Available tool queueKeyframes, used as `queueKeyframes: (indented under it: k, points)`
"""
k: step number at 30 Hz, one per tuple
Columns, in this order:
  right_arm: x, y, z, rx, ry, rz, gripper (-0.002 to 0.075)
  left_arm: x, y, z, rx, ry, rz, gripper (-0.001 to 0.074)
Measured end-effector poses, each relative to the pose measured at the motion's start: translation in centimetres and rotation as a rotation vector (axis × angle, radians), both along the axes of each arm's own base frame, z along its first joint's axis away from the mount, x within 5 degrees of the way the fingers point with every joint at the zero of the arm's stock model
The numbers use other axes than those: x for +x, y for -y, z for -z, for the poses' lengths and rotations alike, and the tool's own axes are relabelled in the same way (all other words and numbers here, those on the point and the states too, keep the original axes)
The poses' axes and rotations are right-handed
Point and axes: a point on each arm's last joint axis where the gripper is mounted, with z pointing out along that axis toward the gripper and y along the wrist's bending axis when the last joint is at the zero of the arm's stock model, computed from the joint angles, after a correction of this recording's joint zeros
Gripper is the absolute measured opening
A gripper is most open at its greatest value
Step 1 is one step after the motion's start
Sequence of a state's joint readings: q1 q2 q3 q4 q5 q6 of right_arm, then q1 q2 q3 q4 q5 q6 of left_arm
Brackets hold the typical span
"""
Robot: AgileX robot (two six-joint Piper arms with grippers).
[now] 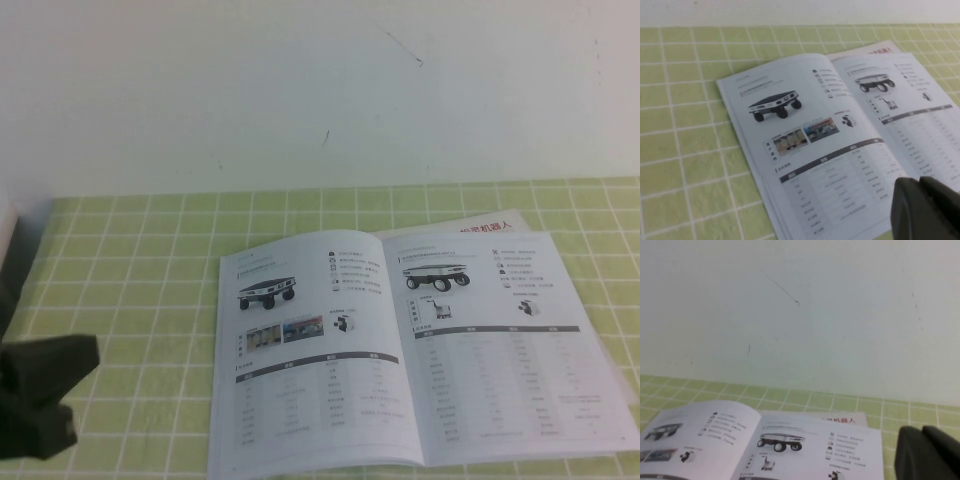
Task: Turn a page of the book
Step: Open the closed book
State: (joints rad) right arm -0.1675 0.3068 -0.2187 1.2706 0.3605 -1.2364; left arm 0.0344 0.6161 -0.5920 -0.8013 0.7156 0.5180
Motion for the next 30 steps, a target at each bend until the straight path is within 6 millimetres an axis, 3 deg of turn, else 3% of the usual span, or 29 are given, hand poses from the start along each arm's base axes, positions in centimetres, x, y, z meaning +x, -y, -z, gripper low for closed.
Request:
queueKeyframes:
  k: [5, 9, 12, 21, 25, 30]
  points:
    - [2.3, -0.9, -2.9, -0.131, -0.039, -0.19, -0.0003, 3.3, 1.4, -2.0, 0.064, 0.051, 0.177, -0.0004]
    - [3.6, -1.9, -3.6, -0.209, -0.076, -0.387, -0.0003, 6.0, 3.3, -2.6, 0.096, 0.067, 0.275, -0.0004]
    - [4.6, -1.8, -3.7, -0.234, -0.101, -0.418, -0.0003, 8.0, 5.2, -2.2, 0.122, 0.05, 0.347, -0.0004]
    - [8.1, -0.9, -2.6, -0.223, -0.241, -0.397, -0.0003, 13.8, 12.6, 3.3, 0.194, -0.08, 0.539, -0.0004]
    - [9.9, -0.5, -1.8, -0.194, -0.318, -0.393, -0.0003, 15.4, 14.8, 6.4, 0.204, -0.131, 0.597, -0.0004]
    - [11.7, -0.3, -1.6, -0.171, -0.362, -0.42, -0.0003, 16.9, 16.1, 9.9, 0.178, -0.194, 0.604, -0.0004]
